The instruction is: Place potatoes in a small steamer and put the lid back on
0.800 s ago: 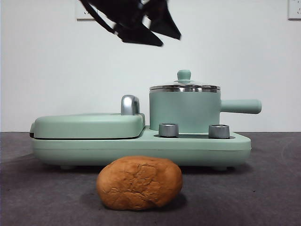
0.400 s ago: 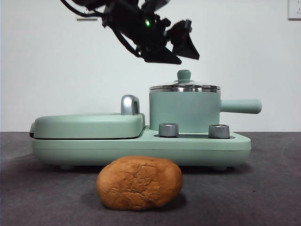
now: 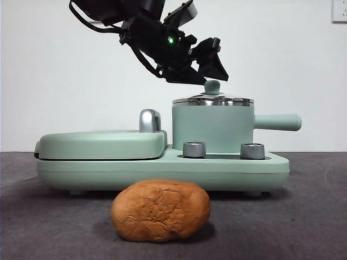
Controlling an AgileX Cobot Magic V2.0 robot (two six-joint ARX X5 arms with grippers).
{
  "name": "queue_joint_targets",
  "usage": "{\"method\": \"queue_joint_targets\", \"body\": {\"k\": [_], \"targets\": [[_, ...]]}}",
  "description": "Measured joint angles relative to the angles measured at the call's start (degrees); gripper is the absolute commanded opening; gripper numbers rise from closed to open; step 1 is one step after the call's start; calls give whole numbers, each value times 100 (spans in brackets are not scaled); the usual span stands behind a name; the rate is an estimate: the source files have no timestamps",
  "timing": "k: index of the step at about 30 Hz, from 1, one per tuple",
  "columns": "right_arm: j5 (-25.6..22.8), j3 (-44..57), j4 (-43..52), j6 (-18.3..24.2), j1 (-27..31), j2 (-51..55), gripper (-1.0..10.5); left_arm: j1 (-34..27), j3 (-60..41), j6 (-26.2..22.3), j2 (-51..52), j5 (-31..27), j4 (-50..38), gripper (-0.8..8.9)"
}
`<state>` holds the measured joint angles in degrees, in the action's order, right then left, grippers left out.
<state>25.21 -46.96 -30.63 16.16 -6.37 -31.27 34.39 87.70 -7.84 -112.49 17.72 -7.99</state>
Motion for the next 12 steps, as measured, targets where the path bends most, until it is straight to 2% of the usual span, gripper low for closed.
{"method": "queue_joint_targets", "body": {"k": [9, 12], "targets": [[-2, 0, 0, 0, 0, -15, 229, -15, 0, 0, -92, 0, 184, 306], [-2, 0, 0, 0, 0, -15, 229, -15, 0, 0, -116, 0, 197, 268]]}}
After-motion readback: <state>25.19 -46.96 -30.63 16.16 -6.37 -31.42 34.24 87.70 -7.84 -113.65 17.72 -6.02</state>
